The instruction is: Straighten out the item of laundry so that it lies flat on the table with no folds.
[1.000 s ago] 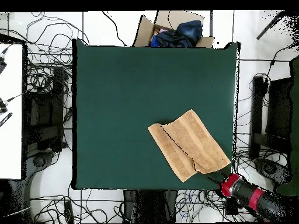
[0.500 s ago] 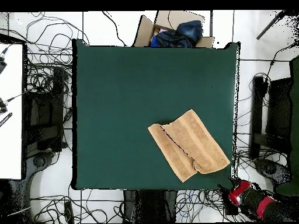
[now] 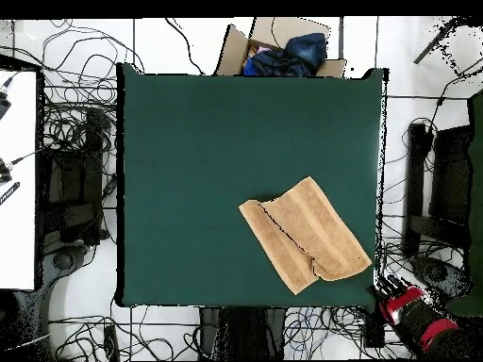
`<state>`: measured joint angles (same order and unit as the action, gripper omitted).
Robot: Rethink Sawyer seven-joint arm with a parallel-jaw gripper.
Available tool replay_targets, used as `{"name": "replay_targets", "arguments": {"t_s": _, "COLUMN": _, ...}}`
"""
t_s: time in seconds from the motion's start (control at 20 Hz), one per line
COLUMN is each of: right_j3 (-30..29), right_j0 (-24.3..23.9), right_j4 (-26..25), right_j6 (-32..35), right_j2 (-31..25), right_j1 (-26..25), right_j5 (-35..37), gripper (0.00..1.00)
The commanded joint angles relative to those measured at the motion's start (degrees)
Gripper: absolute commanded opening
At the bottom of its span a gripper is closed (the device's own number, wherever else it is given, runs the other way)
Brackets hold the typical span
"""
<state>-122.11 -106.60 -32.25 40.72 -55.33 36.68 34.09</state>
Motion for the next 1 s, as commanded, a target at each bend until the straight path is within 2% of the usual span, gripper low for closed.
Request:
{"name": "replay_targets", "arguments": {"t_s": 0.05, "right_j3": -8.4, "right_j0": 3.9, "right_j4": 9.1, "right_j6": 20.7, "right_j2": 4.8, "right_j1": -3.2, "right_j5": -5.1, "gripper": 1.0}}
{"name": "replay_targets", "arguments": {"t_s": 0.3, "right_j3": -11.6, "right_j0": 6.6, "right_j4": 13.6, "right_j6": 20.9, "right_j2": 6.8, "right_j1": -2.7, "right_j5": -6.7, "gripper": 1.0}}
{"name": "replay_targets", "arguments": {"t_s": 0.45, "right_j3": -11.7, "right_j0": 11.7, "right_j4": 10.1, "right_j6": 20.6, "right_j2": 11.3, "right_j1": 1.2, "right_j5": -8.6, "gripper": 1.0}}
{"name": "replay_targets", "arguments": {"t_s": 0.6, "right_j3": -12.6, "right_j0": 13.0, "right_j4": 10.0, "right_j6": 20.3, "right_j2": 10.7, "right_j1": 1.5, "right_j5": -11.8, "gripper": 1.0}}
{"name": "replay_targets", "arguments": {"t_s": 0.85, "right_j3": -13.8, "right_j0": 17.3, "right_j4": 9.1, "right_j6": 20.6, "right_j2": 15.8, "right_j1": 5.1, "right_j5": -11.1, "gripper": 1.0}}
{"name": "replay_targets", "arguments": {"t_s": 0.9, "right_j3": -13.9, "right_j0": 18.0, "right_j4": 10.0, "right_j6": 19.5, "right_j2": 17.0, "right_j1": 5.5, "right_j5": -11.4, "gripper": 0.0}}
{"name": "replay_targets", "arguments": {"t_s": 1.0, "right_j3": -13.8, "right_j0": 19.0, "right_j4": 10.4, "right_j6": 19.9, "right_j2": 17.8, "right_j1": 5.5, "right_j5": -10.8, "gripper": 0.0}}
